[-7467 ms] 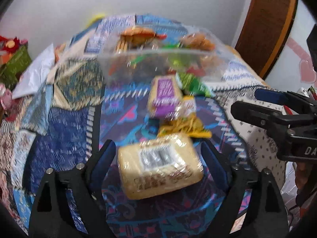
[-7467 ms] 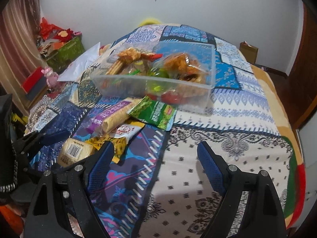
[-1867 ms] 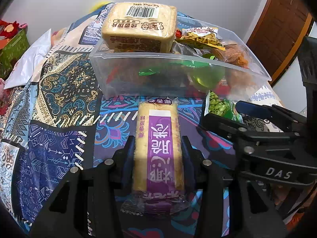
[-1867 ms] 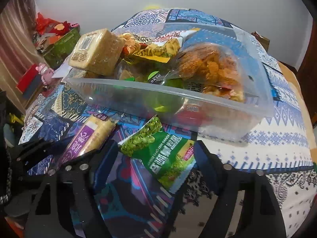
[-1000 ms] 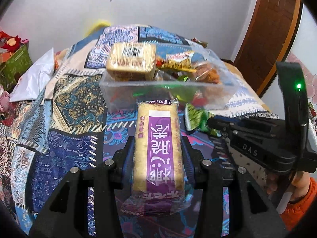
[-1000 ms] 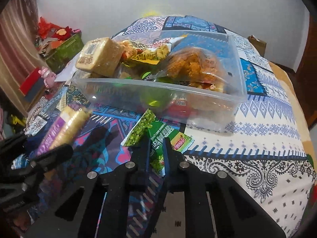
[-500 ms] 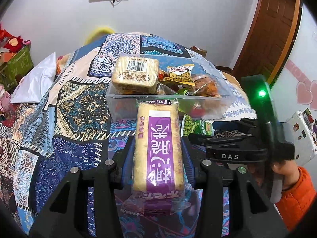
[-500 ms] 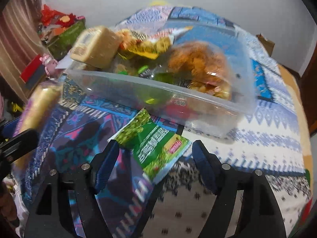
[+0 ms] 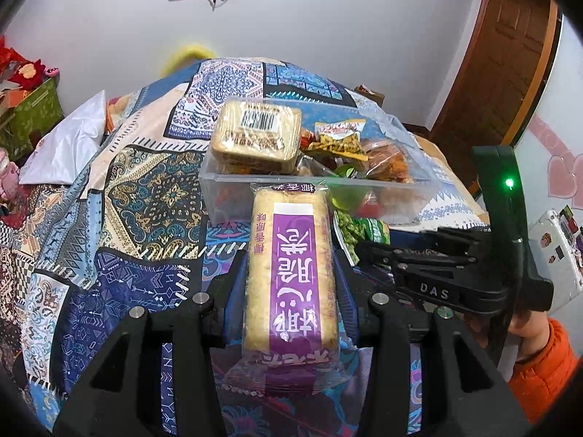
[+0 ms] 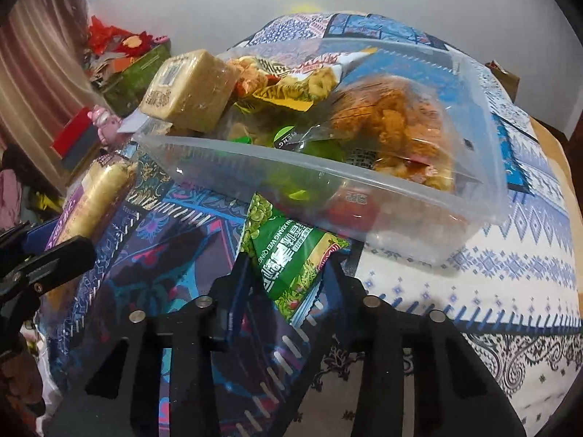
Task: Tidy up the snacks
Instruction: 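Carry both snacks over the clear box and release them inside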
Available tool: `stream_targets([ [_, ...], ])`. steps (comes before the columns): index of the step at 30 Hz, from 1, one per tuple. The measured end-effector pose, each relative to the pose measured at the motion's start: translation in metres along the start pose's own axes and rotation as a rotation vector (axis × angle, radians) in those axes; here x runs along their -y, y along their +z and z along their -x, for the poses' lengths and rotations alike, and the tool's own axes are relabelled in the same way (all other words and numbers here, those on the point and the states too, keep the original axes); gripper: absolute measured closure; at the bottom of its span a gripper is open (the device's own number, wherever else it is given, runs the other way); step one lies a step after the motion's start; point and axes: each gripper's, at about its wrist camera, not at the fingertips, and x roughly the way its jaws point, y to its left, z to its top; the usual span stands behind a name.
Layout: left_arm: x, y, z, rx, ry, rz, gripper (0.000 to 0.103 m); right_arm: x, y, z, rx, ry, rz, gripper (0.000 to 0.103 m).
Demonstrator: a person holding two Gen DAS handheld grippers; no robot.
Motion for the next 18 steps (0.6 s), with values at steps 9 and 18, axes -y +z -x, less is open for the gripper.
stream_targets([
  [9,0.001,0.021,0.018,0.063,-0.001,0.015,0.058,-0.004,-0.001,0.039,0.081,0.009,0.009,0.069],
  [18,0.012,0.059,0.023,0.136,0.006,0.008,0.058,-0.001,0.025,0.080,0.207,-0.029,0.024,0.069],
])
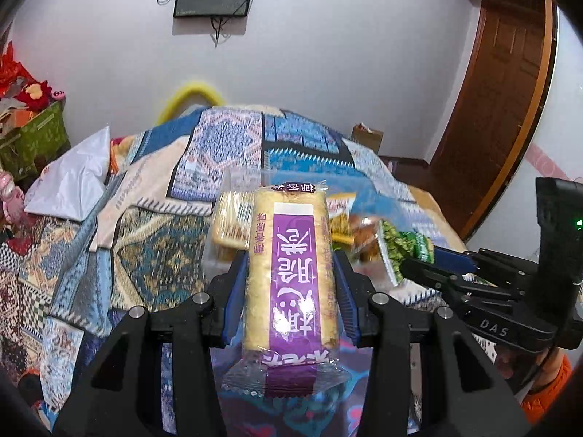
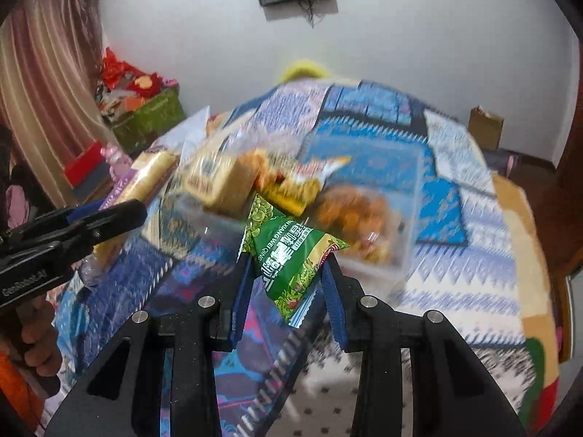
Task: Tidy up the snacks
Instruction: 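Carry both snacks over the clear box and release them inside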
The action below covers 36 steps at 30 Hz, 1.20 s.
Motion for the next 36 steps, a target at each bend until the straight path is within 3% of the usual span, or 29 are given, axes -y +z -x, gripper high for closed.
stream_targets([
  [11,0.023,0.046,-0.051,-0.013,-0.020,-0.028,0.058,0.034,0.040,-0.008,0.088,-0.104,-0.068,0.069],
  [22,0.039,0.064,-0.116,-0.071,-0.001,-0.059,0.057,0.063,0.055,-0.056,0.017,-0.122,-0.123,0.063],
  [25,0.039,0.063,-0.113,-0.052,0.002,-0.074,0.048,0.063,0.053,-0.058,0.006,-0.154,-0.115,0.054],
  [31,0.034,0.063,-0.089,-0.025,0.001,-0.071,0.048,0.055,0.053,-0.037,0.036,-0.150,-0.088,0.054],
  [36,0.032,0.064,-0.047,0.035,-0.003,-0.066,0.048,0.038,0.057,-0.005,0.089,-0.130,-0.060,0.054],
])
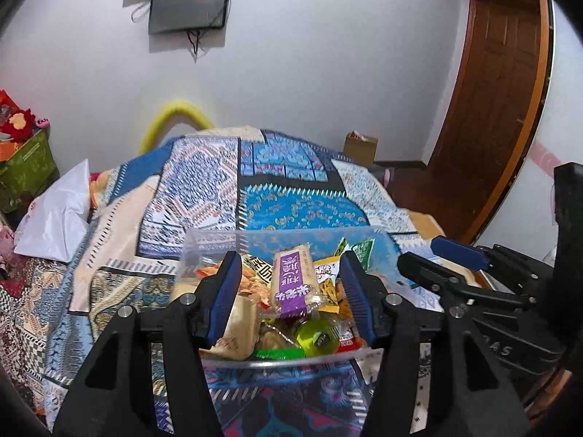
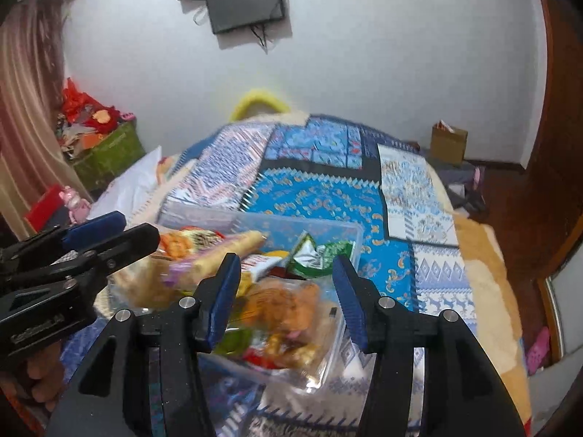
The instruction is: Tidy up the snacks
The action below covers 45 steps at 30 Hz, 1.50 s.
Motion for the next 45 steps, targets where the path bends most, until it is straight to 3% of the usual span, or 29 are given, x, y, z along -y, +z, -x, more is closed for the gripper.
stream_targets([
  [9,0.001,0.005,0.092,0.142,0.012,-0.009,0.047,-0.029,0.009,0.086,0.156,0.024,0.051,0.054],
  [12,0.001,0.004,0.123,0.199,0.021,-0.005,0.035,-0.036,0.010,0.110,0.200,0.032,0.055,0.051],
  [15,0.001,0.001,0.149,0.246,0.029,-0.001,0.028,-0.043,0.009,0.130,0.244,0.025,0.062,0.037],
  [19,0.003,-0.004,0.177,0.300,0.058,-0.002,0.012,-0.049,0.006,0.152,0.296,0.021,0.063,0.029],
  [21,0.005,-0.006,0.191,0.326,0.062,-0.015,0.009,-0.052,0.004,0.160,0.314,0.021,0.061,0.024],
  [26,0.010,-0.012,0.212,0.363,0.062,-0.045,0.003,-0.061,-0.001,0.169,0.343,0.013,0.072,0.019],
  [31,0.012,-0.018,0.220,0.376,0.060,-0.054,0.002,-0.067,-0.009,0.177,0.375,0.003,0.075,0.001],
  [45,0.016,-0.028,0.224,0.376,0.062,-0.048,0.002,-0.066,-0.023,0.184,0.373,-0.007,0.059,0.000],
])
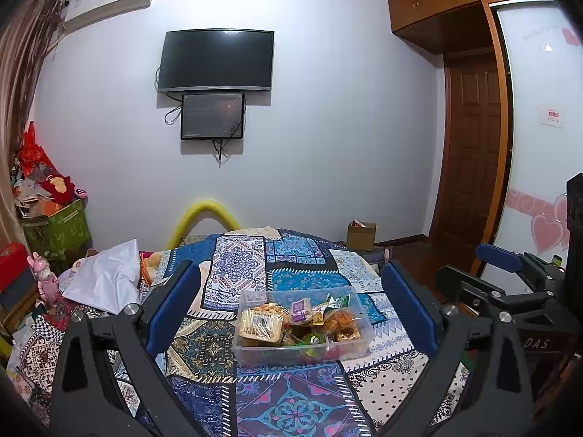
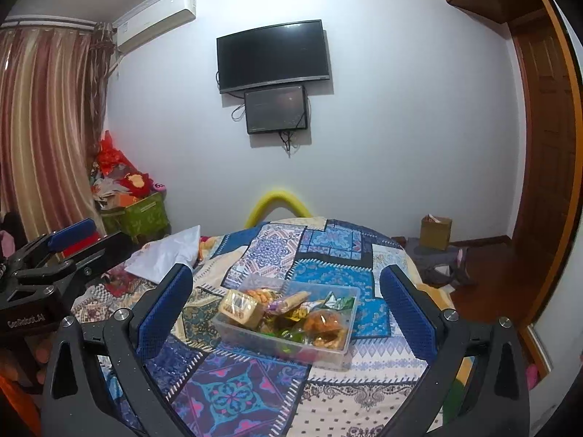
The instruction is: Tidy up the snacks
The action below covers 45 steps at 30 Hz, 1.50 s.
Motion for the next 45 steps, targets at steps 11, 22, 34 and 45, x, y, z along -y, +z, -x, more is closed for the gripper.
stream_targets([
  [11,-0.002,-0.007,-0.003,-0.023,0.000,0.009,0.002,0.003,-0.004,0.005,-0.009,-0.006,-0.019,0.000],
  [22,-0.004,-0.009,-0.006,-0.038,-0.008,0.016,0.002,0.002,-0.004,0.007,-0.014,-0.022,-0.004,0.000],
  [34,-0.003,-0.009,-0.006,-0.045,-0.013,0.021,0.001,0.004,-0.004,0.006,-0.020,-0.030,-0.003,0.000],
  [45,-0.003,-0.011,-0.007,-0.048,-0.039,0.018,0.001,0.005,-0.005,0.005,-0.024,-0.027,-0.002,0.000],
])
